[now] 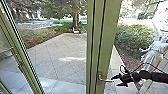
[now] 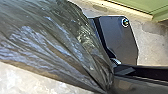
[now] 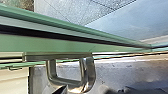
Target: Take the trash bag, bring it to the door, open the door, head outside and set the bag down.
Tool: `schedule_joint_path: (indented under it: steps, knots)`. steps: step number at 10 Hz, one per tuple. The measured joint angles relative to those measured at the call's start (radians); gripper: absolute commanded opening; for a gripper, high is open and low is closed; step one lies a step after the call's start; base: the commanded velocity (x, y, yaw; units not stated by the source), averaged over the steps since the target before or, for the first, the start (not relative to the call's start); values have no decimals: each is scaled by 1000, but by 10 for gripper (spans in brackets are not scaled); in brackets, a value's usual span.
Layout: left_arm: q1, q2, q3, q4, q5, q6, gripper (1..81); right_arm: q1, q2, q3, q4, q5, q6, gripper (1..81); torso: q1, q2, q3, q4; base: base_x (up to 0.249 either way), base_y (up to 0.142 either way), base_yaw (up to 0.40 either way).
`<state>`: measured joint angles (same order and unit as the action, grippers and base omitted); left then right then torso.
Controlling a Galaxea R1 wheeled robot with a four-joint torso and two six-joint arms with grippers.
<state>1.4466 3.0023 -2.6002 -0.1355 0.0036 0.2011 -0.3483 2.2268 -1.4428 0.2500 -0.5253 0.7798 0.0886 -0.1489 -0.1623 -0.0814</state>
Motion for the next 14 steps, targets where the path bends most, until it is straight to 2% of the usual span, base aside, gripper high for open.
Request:
schedule_joint_path:
  steps: [7, 10, 14]
  knots:
    - [0, -6, 0, 0, 0, -1, 10, 13, 155, -156, 0, -41, 123, 811, 0, 0, 0, 0, 0, 0, 0]
    - [0, -8, 0, 0, -1, -1, 10, -24, 187, -203, -2, -52, 186, 811, 0, 0, 0, 0, 0, 0, 0]
    - [0, -7, -1, 0, -5, 0, 10, -57, 212, -234, -4, -31, 262, 811, 0, 0, 0, 0, 0, 0, 0]
